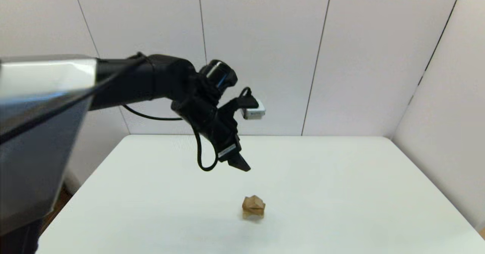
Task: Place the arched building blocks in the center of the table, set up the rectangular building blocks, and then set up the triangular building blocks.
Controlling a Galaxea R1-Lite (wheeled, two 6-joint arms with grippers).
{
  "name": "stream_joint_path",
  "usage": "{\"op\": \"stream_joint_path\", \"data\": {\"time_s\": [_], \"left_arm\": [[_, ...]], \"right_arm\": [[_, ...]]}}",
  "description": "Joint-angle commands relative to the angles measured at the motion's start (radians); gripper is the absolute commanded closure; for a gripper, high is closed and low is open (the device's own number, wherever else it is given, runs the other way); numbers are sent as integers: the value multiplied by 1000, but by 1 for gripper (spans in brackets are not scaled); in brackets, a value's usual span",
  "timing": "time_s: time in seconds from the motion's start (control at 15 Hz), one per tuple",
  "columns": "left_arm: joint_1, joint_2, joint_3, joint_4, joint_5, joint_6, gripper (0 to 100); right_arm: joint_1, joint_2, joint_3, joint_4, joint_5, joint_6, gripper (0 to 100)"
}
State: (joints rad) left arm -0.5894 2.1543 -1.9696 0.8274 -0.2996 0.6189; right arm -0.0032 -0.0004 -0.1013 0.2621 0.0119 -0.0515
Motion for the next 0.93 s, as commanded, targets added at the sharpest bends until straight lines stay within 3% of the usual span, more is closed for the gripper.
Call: {"op": "stream_joint_path", "data": {"time_s": [0.07, 0.27, 0.47, 0.73, 0.93], "left_arm": [[6, -412, 40, 116, 92, -286, 0], [22, -711, 97, 122, 180, -426, 0], [111, -939, 117, 114, 316, -449, 0], [310, -1173, 255, 110, 321, -443, 0], [511, -1424, 488, -4, 326, -441, 0]], "right_arm": [[-1, -1, 0, 2, 0, -1, 0], [0, -1, 0, 2, 0, -1, 0], [0, -1, 0, 2, 0, -1, 0], [0, -1, 0, 2, 0, -1, 0], [0, -1, 0, 2, 0, -1, 0]]}}
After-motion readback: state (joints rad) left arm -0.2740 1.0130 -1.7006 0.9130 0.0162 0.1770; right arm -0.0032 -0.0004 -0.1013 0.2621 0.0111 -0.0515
